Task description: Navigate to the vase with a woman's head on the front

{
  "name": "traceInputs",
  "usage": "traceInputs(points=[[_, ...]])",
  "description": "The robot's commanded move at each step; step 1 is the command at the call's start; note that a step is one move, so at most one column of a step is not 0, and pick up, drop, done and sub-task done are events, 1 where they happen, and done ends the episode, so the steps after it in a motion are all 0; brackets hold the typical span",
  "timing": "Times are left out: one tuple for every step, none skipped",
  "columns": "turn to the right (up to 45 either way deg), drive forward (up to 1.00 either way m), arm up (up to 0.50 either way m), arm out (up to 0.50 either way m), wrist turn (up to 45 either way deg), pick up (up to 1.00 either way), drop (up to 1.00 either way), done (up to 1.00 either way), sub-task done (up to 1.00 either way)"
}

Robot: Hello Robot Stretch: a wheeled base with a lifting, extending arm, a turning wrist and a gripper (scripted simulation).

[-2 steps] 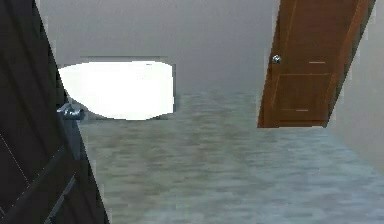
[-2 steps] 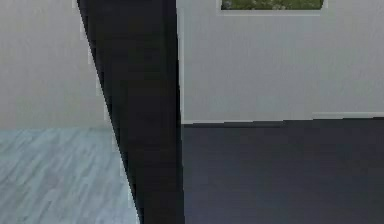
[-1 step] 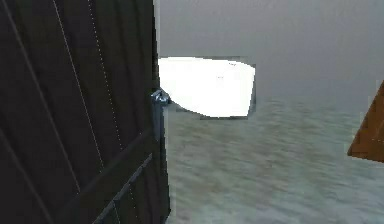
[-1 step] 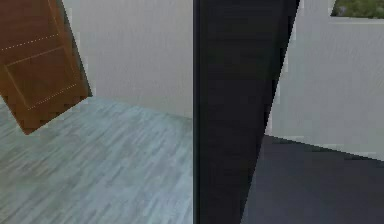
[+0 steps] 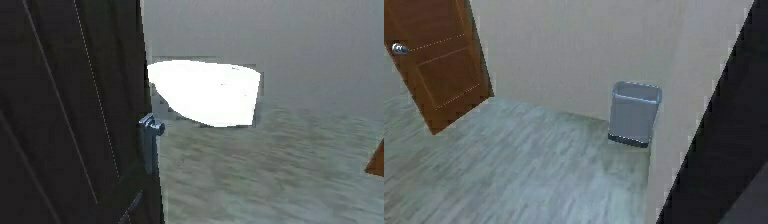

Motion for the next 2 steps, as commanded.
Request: traceInputs(points=[[33.0,0.00,0.00,0.00,0.0,0.00,0.00,0.00,0.00],[0.0,1.00,0.00,0.00,0.0,0.00,0.00,0.00,0.00]])
